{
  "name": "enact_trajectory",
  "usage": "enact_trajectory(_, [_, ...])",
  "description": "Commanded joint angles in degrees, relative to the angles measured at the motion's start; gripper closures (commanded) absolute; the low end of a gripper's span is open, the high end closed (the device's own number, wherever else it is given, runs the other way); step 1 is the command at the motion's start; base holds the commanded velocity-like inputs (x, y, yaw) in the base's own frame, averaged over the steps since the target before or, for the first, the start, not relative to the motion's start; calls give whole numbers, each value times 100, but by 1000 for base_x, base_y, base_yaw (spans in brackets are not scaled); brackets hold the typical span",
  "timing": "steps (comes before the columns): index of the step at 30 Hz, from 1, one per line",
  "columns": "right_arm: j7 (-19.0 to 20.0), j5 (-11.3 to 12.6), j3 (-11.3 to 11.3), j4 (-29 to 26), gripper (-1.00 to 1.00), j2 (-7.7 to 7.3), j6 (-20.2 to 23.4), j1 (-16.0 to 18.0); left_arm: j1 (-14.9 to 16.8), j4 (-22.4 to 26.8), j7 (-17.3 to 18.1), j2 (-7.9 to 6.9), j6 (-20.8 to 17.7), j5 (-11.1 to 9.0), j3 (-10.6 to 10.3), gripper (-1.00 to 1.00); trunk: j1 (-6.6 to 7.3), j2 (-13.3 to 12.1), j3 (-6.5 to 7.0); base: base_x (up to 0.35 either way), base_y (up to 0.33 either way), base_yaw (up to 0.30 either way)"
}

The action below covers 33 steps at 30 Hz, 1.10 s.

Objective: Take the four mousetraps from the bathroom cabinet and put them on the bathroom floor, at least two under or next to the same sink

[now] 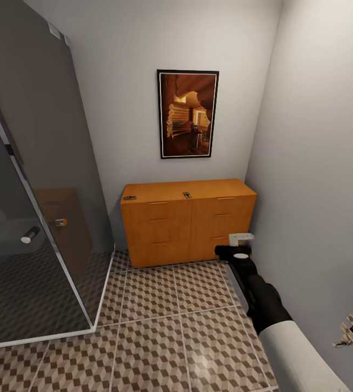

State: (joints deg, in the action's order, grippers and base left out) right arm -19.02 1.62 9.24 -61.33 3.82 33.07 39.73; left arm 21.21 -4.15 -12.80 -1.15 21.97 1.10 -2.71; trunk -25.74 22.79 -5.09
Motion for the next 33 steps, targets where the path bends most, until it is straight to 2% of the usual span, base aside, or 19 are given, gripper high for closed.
enact_trajectory(1, [-36, 20, 11, 0, -100, 1, 94, 70, 12, -25, -29, 1, 35, 13, -28, -100, -4, 13, -13, 0, 0, 0])
enact_trajectory(9, [-39, 22, 8, 26, -100, 205, 608, 749, 12, -25, -29, 1, 35, 13, -28, -100, -4, 13, -13, 0, 0, 0])
enact_trajectory(15, [-47, 22, 8, 215, -100, 286, 690, 1149, 12, -25, -29, 1, 35, 13, -28, -100, -4, 13, -13, 0, 0, 0])
enact_trajectory(17, [-43, 22, 8, 477, -100, 355, 707, 1420, 11, -25, -29, 1, 35, 13, -28, -100, -4, 13, -13, 0, 0, 0])
enact_trajectory(21, [-41, 22, 8, 747, -100, 415, 715, 1719, 12, -25, -29, 1, 35, 13, -28, -100, -4, 13, -13, 0, 0, 0])
enact_trajectory(25, [-36, 33, 8, 866, -100, 439, 715, 1884, 11, -25, -28, 1, 35, 13, -28, -100, -4, 13, -13, 0, 0, 0])
enact_trajectory(33, [-17, 78, 20, 901, -100, 507, 717, 1939, 12, -25, -29, 1, 35, 13, -28, -100, -4, 13, -13, 0, 0, 0])
